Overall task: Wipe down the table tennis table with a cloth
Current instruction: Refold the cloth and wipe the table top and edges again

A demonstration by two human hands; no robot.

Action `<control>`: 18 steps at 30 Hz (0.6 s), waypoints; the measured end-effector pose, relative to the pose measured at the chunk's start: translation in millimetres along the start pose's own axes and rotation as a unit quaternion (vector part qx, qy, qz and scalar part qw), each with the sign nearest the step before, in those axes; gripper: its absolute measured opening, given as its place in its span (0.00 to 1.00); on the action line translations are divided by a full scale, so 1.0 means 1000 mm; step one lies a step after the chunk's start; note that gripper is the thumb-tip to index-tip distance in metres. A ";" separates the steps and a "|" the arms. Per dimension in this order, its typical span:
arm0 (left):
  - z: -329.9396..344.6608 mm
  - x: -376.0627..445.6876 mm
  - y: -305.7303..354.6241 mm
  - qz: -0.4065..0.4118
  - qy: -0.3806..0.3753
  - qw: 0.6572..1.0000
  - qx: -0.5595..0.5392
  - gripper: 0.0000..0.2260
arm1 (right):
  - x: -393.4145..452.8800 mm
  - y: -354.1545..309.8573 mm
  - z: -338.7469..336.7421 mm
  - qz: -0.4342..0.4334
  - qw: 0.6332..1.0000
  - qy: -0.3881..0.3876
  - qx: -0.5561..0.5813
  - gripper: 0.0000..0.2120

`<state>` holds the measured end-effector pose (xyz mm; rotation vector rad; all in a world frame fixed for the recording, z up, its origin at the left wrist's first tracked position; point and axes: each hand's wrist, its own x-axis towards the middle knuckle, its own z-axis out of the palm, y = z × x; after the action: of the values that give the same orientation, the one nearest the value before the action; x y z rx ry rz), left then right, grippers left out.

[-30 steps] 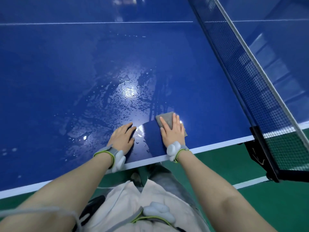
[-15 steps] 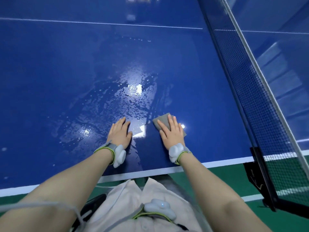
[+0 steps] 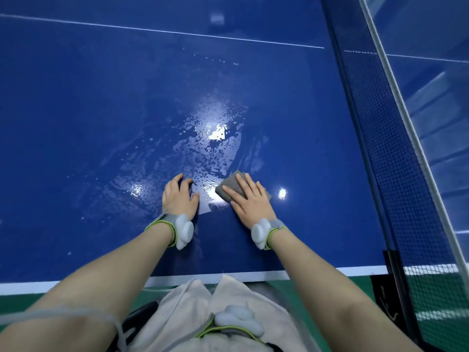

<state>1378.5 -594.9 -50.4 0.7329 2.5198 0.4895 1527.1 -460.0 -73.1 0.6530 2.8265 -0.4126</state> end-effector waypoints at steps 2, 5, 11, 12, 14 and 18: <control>-0.001 0.003 0.002 -0.010 0.001 1.000 -0.005 0.20 | 0.006 0.021 -0.009 0.096 0.995 0.006 0.019 0.25; -0.001 0.005 0.003 -0.016 0.003 1.000 -0.007 0.20 | 0.017 0.027 -0.013 0.238 0.969 0.037 0.055 0.22; 0.004 0.014 0.010 -0.041 0.033 0.998 -0.017 0.20 | 0.038 -0.024 -0.007 0.181 0.981 0.033 0.067 0.22; 0.004 0.013 0.011 -0.039 0.035 0.998 -0.015 0.20 | 0.036 -0.028 -0.006 0.123 0.990 0.041 0.053 0.22; 0.005 0.018 0.015 -0.034 0.035 0.999 -0.014 0.19 | 0.037 -0.017 -0.006 0.040 0.998 0.036 0.039 0.22; 0.003 0.025 0.018 -0.026 0.031 0.999 -0.010 0.19 | 0.044 0.025 -0.012 -0.012 1.000 0.023 0.007 0.23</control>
<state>1368.5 -565.6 -52.8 0.6516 2.5802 0.5258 1498.0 -416.9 -79.4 0.6388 2.8808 -0.4267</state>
